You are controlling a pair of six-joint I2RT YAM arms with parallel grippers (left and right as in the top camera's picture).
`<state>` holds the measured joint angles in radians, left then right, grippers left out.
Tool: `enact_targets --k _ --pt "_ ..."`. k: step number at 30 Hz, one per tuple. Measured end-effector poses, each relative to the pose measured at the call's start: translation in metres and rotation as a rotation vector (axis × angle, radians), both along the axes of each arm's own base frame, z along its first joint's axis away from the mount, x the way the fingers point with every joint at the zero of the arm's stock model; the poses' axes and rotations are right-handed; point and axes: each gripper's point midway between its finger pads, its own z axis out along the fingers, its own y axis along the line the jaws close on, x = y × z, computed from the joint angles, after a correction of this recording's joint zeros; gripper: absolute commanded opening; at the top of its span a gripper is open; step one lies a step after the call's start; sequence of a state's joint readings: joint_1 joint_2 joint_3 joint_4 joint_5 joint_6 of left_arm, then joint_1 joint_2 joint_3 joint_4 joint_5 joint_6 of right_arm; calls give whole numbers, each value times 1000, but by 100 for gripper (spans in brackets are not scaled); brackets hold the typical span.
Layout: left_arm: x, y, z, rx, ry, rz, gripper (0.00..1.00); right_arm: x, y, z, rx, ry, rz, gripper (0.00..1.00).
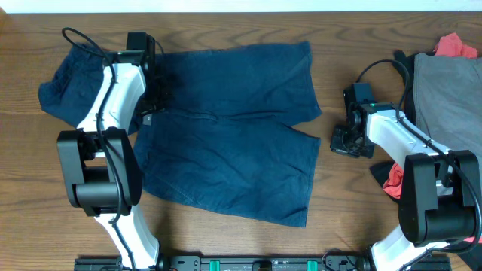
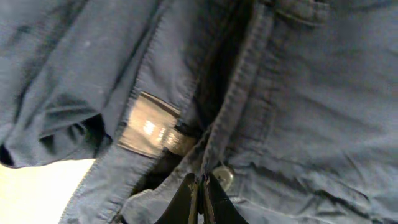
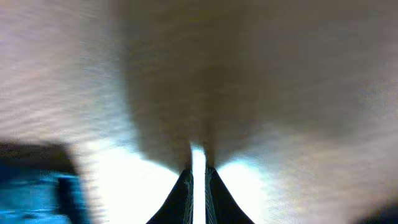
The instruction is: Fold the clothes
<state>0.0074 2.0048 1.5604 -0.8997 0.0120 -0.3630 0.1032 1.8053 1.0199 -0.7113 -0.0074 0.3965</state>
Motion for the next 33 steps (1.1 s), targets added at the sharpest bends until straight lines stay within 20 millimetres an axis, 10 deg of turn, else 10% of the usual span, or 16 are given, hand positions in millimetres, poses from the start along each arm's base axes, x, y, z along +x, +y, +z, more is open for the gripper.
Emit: enact_targets --k 33 --pt "-2 -7 0 -11 10 -13 6 -4 45 2 176 -1 130 9"
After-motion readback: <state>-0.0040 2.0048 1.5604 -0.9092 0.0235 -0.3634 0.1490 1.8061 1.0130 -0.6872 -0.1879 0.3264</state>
